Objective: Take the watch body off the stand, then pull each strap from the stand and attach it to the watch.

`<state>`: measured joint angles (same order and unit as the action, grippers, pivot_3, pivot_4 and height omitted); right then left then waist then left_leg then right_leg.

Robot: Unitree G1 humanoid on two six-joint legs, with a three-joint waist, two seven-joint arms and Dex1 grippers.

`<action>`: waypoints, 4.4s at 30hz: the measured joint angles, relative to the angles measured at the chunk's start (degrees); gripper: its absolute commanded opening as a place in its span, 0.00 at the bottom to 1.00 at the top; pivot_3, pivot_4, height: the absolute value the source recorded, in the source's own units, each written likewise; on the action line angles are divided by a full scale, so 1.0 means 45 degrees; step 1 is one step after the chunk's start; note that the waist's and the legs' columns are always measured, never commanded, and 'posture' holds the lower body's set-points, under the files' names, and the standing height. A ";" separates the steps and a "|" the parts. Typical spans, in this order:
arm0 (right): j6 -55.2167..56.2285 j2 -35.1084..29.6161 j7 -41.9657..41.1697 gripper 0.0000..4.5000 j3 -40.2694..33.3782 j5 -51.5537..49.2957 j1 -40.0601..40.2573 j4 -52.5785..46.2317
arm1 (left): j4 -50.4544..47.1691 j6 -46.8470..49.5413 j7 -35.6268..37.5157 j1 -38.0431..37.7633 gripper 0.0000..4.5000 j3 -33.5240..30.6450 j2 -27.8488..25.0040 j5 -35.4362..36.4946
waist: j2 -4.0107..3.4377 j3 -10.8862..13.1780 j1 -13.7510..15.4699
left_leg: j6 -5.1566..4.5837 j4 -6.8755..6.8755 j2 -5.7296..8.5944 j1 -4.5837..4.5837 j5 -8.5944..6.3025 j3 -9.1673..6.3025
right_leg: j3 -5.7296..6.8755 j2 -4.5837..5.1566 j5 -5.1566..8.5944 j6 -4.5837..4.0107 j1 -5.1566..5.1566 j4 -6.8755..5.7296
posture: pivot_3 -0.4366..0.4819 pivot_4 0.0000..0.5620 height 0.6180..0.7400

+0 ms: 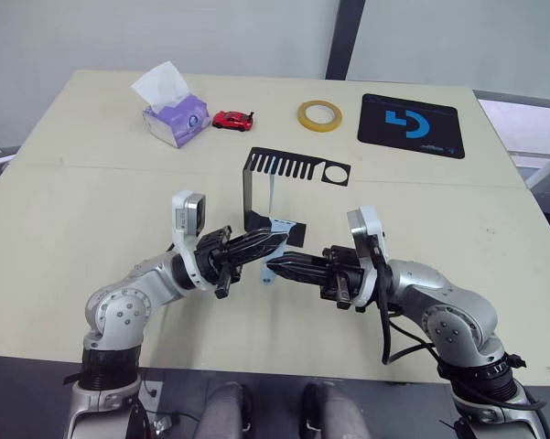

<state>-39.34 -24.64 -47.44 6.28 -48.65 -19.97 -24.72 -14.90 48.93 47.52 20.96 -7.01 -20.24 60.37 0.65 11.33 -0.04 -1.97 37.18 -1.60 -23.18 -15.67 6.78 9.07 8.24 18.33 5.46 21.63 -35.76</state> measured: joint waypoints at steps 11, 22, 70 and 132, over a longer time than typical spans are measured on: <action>0.0504 -0.2660 -0.0130 0.99 -0.2603 0.0476 0.2241 -0.0692 | -0.0473 -0.1357 0.0674 -0.0078 0.00 -0.0253 -0.1381 -0.0779 | 0.0000 0.0000 0.0159 | -0.0005 -0.0005 0.0006 -0.0006 -0.0004 0.0005 | 0.0002 0.0018 0.0000 0.0000 -0.0002 0.0035 | 0.48 0.27 1.00; 0.6611 -0.3116 -0.1598 0.99 -0.7500 0.3928 0.7305 0.1882 | -0.0504 -0.3929 0.2363 -0.1762 0.00 -0.1197 -0.3158 -0.2634 | -0.0001 0.0000 0.0371 | -0.0003 -0.0008 -0.0001 0.0005 -0.0013 0.0019 | -0.0015 -0.0020 0.0000 0.0000 0.0001 0.0063 | 0.48 0.27 1.00; 0.3382 -0.0347 0.4692 0.99 -0.5123 0.6216 0.7637 0.0017 | -0.1042 -0.5184 0.2130 -0.1250 0.00 0.1196 -0.2065 -0.3643 | -0.0098 0.0002 0.0300 | 0.0014 -0.0001 -0.0015 0.0025 -0.0019 0.0022 | -0.0030 -0.0001 0.0005 -0.0009 0.0004 0.0033 | 0.48 0.27 1.00; 0.3442 -0.0139 0.4519 0.97 -0.4366 0.6131 0.7277 0.0574 | -0.1082 -0.5015 0.2160 -0.1532 0.00 0.1261 -0.2178 -0.3707 | -0.0037 -0.0034 0.0318 | 0.0010 0.0006 -0.0016 0.0031 -0.0018 0.0019 | -0.0035 0.0010 0.0005 -0.0009 -0.0003 0.0028 | 0.48 0.27 1.00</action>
<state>-23.85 -25.26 -27.10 -13.37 -21.06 12.78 -22.14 -19.77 26.36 57.24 14.06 -1.33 -30.04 43.69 0.48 11.18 1.39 -1.93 37.20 -1.67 -23.04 -15.75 6.87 8.92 8.28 18.35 5.42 21.62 -35.64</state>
